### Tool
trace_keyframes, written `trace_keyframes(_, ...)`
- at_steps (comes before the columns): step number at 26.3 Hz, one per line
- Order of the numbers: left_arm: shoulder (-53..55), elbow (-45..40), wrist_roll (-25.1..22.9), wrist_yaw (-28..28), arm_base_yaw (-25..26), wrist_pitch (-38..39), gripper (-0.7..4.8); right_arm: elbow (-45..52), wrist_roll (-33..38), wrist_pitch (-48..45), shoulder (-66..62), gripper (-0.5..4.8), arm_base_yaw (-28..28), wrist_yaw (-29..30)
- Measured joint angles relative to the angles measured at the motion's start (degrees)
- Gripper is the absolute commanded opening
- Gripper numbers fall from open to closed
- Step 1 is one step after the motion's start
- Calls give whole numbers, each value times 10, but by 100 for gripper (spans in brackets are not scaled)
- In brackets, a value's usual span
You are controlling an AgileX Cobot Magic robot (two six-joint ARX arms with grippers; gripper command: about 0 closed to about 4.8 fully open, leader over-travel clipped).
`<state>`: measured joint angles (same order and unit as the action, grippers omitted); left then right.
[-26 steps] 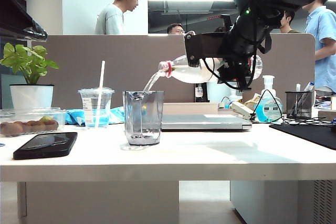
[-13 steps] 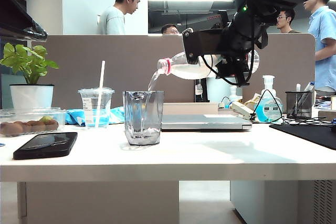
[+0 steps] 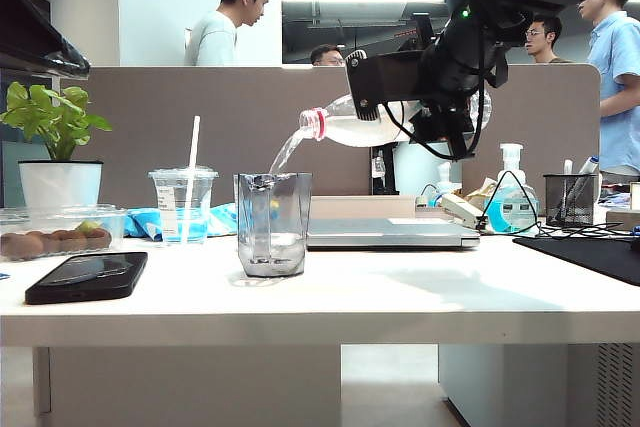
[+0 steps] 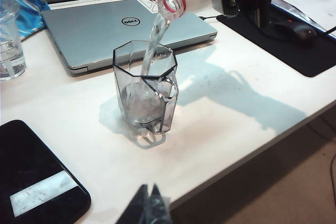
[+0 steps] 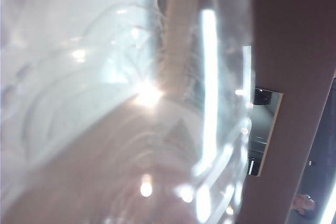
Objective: Pick up the mineral water bottle on the table and pour water into the mug until it's half full.
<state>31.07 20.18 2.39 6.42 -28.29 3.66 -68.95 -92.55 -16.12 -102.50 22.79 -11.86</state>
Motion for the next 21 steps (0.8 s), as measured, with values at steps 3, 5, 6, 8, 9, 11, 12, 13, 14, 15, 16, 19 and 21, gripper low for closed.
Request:
trace_keyframes(3,0,0,0,0,0,0,-3,-1,-16,-3,0,242,0,0)
trace_keyframes(5,0,0,0,0,0,0,-3,-1,-24,-7,0,242,0,-1)
trace_keyframes(6,0,0,0,0,0,0,-3,-1,-25,-11,0,242,0,-1)
trace_keyframes(8,0,0,0,0,0,0,-4,-1,-26,-26,0,242,0,-1)
trace_keyframes(9,0,0,0,0,0,0,-4,-1,-27,-32,0,242,0,-1)
trace_keyframes(11,0,0,0,0,0,0,-4,-1,-27,-33,0,242,0,-1)
trace_keyframes(12,0,0,0,0,0,0,-4,-1,-27,-33,0,242,0,-1)
trace_keyframes(13,0,0,0,0,0,0,-4,-1,-27,-33,0,242,0,-1)
trace_keyframes(14,0,0,0,0,0,0,-3,-1,-27,-33,0,242,0,-1)
trace_keyframes(15,0,0,0,0,0,0,-4,-1,-27,-33,0,242,0,-1)
trace_keyframes(16,0,0,0,0,0,0,-4,-1,-27,-33,0,242,0,-1)
trace_keyframes(19,0,0,0,0,0,0,-4,-1,-27,-34,0,242,0,-1)
trace_keyframes(21,0,0,0,0,0,0,-4,-1,-27,-34,0,242,0,-1)
